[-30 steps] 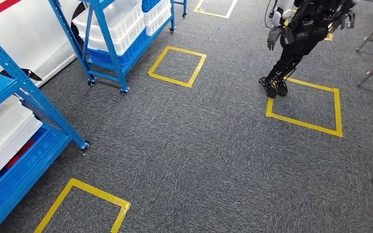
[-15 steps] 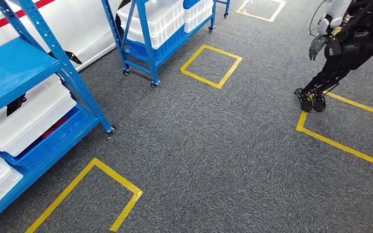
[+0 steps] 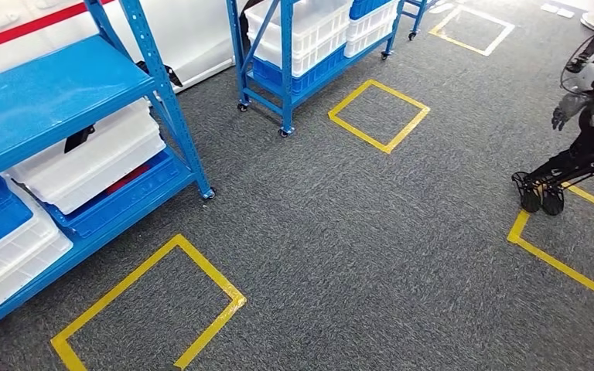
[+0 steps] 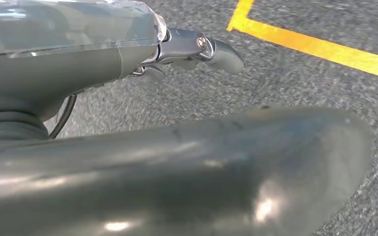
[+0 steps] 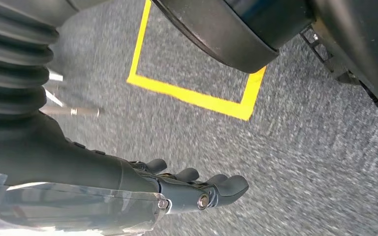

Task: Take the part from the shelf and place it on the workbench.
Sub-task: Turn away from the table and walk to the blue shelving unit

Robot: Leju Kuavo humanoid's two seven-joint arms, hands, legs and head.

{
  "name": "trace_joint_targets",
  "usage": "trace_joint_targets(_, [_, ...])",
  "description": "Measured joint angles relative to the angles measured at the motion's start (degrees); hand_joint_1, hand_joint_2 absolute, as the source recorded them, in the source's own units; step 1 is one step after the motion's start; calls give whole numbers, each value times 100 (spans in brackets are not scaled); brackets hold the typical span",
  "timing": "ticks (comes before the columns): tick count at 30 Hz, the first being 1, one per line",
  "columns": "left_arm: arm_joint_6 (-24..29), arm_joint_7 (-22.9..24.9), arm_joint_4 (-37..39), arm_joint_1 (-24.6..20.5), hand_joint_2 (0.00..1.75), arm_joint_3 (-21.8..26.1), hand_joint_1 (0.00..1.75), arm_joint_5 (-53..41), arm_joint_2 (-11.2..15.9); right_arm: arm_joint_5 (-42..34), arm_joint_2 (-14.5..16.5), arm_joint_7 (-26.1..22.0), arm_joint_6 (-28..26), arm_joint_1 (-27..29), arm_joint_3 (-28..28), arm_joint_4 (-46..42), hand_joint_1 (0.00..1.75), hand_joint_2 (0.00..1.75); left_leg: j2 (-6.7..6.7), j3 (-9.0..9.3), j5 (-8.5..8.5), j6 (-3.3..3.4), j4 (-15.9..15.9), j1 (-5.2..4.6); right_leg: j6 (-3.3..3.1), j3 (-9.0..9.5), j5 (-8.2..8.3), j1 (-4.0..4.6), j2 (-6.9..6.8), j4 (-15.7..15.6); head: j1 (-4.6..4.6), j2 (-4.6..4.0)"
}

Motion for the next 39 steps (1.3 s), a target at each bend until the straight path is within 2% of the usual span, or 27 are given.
trace_joint_targets(1, [0,1,0,2,0,1,0,1,-1,1,-1,1,1,-1,0,0,0,175,-78,5,-5,-11,15,10,9,85,197,-16,15,-217,0,0])
trace_joint_targets(2, [0,1,0,2,0,1,0,2,-3,2,-3,3,3,10,1,1,0,175,-162,6,-15,-32,39,20,17,235,433,-40,75,-587,0,0])
trace_joint_targets(4, [0,1,0,-8,0,3,0,8,-8,4,-5,-4,10,40,1,4,0,175,-306,-34,-28,-97,106,24,22,474,693,-77,317,-1194,1,0])
trace_joint_targets(6, [2,1,0,-6,0,5,0,16,-9,4,-5,-27,15,47,-1,7,0,175,-418,-95,-7,-180,133,32,-14,523,709,-68,452,-1374,1,0])
trace_joint_targets(8, [4,1,0,14,0,13,0,19,-7,5,5,-50,15,36,-2,7,0,175,-474,-129,13,-252,123,52,-90,528,739,-64,351,-1415,0,0])
trace_joint_targets(10, [3,1,0,16,0,22,0,19,-4,7,15,-63,14,40,-2,7,0,175,-278,-248,-134,-299,359,46,-169,551,769,-73,212,-1467,-1,0])
trace_joint_targets(12, [2,-2,0,-4,0,26,0,16,-4,9,14,-67,13,56,-4,7,0,175,1,-572,-476,-329,1044,44,-218,559,770,-52,49,-1486,-2,0])
trace_joint_targets(13, [2,-3,0,-8,0,27,0,14,-4,10,11,-68,11,63,-4,7,0,175,65,-754,-624,-341,1426,51,-232,559,763,-38,-37,-1487,-2,0])
trace_joint_targets(14, [1,-3,0,-3,0,27,0,11,-4,13,10,-68,10,66,-5,7,0,175,96,-872,-687,-348,1677,58,-239,562,756,-28,-114,-1487,-2,0])
trace_joint_targets(15, [1,-3,0,5,0,28,0,7,-4,16,9,-68,8,67,-5,7,0,175,114,-886,-644,-348,1719,61,-241,569,747,-21,-186,-1486,-2,0])
trace_joint_targets(16, [-1,-3,0,11,0,30,0,4,-4,19,8,-68,5,67,-5,7,0,175,138,-788,-506,-338,1538,61,-238,583,734,-15,-253,-1486,-2,0])
trace_joint_targets(17, [-1,-4,0,13,0,30,0,2,-4,21,8,-68,3,66,-5,7,0,175,190,-596,-310,-315,1178,56,-231,605,718,-10,-317,-1486,-2,0])
trace_joint_targets(19, [-1,-7,0,-5,0,31,0,2,-4,22,9,-69,1,72,-5,7,0,175,447,-199,-66,-224,430,-2,-197,647,678,8,-435,-1488,-2,0])
trace_joint_targets(21, [-1,-13,0,-24,0,31,0,2,-4,25,7,-72,0,74,-6,7,0,175,595,-56,-49,-137,130,-71,-145,672,649,28,-544,-1497,-1,0])
trace_joint_targets(23, [-3,-16,0,-15,0,33,0,3,-3,28,5,-81,-2,55,-7,4,0,175,483,-46,-34,-85,79,-68,-86,715,624,34,-623,-1518,-1,0])
trace_joint_targets(24, [-3,-18,0,-8,0,35,0,5,-5,31,4,-90,-2,48,-7,2,0,175,424,-23,-21,-62,41,-49,-53,730,592,28,-561,-1496,-1,0])
trace_joint_targets(26, [-3,-22,0,-16,0,37,0,10,-10,31,2,-118,-2,53,-9,-2,0,175,305,20,12,-12,-31,1,6,580,367,14,-262,-1130,0,0])
trace_joint_targets(27, [-3,-25,0,-28,0,37,0,12,-13,30,2,-134,-2,52,-10,-2,0,175,248,21,16,1,-39,3,22,403,199,7,-108,-775,0,0])
trace_joint_targets(29, [-6,-27,0,-42,0,38,0,16,-17,26,2,-166,-2,28,-13,-2,0,175,118,23,15,11,-36,6,43,23,-45,3,-3,-57,0,0])
trace_joint_targets(30, [-8,-28,0,-40,0,38,0,17,-19,25,1,-176,-2,13,-15,-2,0,175,44,32,12,9,-32,7,50,-58,-7,0,4,69,0,0])
trace_joint_targets(31, [-9,-30,0,-39,0,39,0,17,-22,28,1,-184,-2,8,-16,-2,0,175,-39,43,8,2,-24,11,54,-39,146,-6,12,-23,0,0])
trace_joint_targets(32, [-10,-32,0,-39,0,39,0,17,-25,33,1,-188,-2,12,-17,-2,0,175,-127,54,-1,-11,-8,16,55,76,388,-19,44,-326,0,0])
trace_joint_targets(34, [-11,-42,0,-46,0,40,0,14,-33,44,-2,-207,-1,44,-19,1,0,175,-291,29,-27,-58,56,23,52,354,759,-62,301,-1044,1,0])
trace_joint_targets(36, [-11,-51,0,-52,0,41,0,12,-35,45,-2,-239,-1,64,-20,5,0,87,-420,-51,-24,-126,108,25,25,451,825,-83,526,-1363,1,0])
trace_joint_targets(37, [-13,-53,0,-50,0,42,0,11,-35,48,0,-251,-1,62,-21,7,0,44,-480,-85,-8,-164,116,30,1,444,815,-71,533,-1392,0,0])
trace_joint_targets(38, [-14,-55,0,-42,0,42,0,11,-33,50,5,-261,0,57,-22,7,0,0,-533,-108,8,-199,106,39,-33,443,820,-73,471,-1403,0,0])
trace_joint_targets(39, [-14,-58,0,-32,0,42,0,10,-32,54,10,-271,-1,60,-22,7,0,0,-493,-128,-3,-231,126,40,-67,458,831,-72,402,-1431,-1,0])
